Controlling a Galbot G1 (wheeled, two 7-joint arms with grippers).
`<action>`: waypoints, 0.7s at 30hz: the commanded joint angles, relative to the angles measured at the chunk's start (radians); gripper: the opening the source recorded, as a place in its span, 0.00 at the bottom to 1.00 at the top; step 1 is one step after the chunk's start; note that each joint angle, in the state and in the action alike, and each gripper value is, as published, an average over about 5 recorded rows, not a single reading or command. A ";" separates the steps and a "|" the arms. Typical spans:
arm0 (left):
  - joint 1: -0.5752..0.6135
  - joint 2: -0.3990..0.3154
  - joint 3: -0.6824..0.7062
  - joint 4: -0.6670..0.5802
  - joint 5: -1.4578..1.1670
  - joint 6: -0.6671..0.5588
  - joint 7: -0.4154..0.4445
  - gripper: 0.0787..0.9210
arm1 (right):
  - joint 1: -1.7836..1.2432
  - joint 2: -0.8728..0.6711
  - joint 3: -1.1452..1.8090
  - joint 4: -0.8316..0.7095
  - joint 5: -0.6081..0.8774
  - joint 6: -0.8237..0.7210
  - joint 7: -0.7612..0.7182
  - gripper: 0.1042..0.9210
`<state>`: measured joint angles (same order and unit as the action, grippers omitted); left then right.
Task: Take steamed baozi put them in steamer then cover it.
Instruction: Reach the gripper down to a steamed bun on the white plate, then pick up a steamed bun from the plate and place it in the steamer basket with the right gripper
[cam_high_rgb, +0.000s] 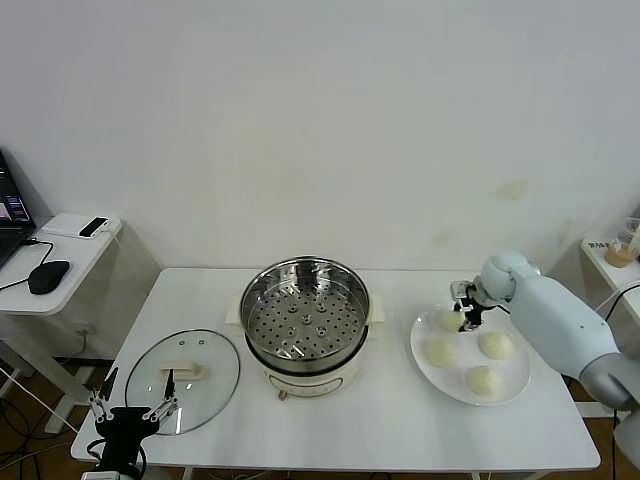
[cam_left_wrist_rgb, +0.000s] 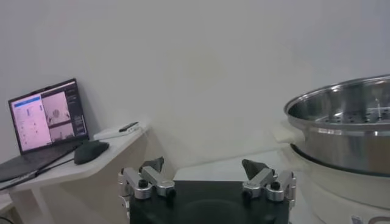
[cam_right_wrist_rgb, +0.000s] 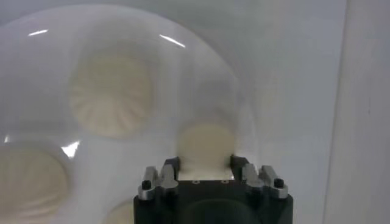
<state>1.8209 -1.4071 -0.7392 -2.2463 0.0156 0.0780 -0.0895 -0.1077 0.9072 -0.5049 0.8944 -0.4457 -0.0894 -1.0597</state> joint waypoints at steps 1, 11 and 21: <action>0.000 0.001 0.000 -0.001 -0.001 0.000 0.000 0.88 | 0.042 -0.038 -0.018 0.055 0.047 0.008 -0.013 0.42; -0.004 0.014 0.005 0.004 -0.006 0.005 0.002 0.88 | 0.315 -0.213 -0.225 0.327 0.327 -0.007 -0.050 0.43; -0.027 0.057 0.019 0.040 -0.050 0.040 0.010 0.88 | 0.675 -0.122 -0.471 0.426 0.551 -0.005 -0.048 0.43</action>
<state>1.7964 -1.3623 -0.7202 -2.2144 -0.0178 0.1066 -0.0804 0.2833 0.7647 -0.7825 1.2058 -0.0925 -0.0948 -1.1029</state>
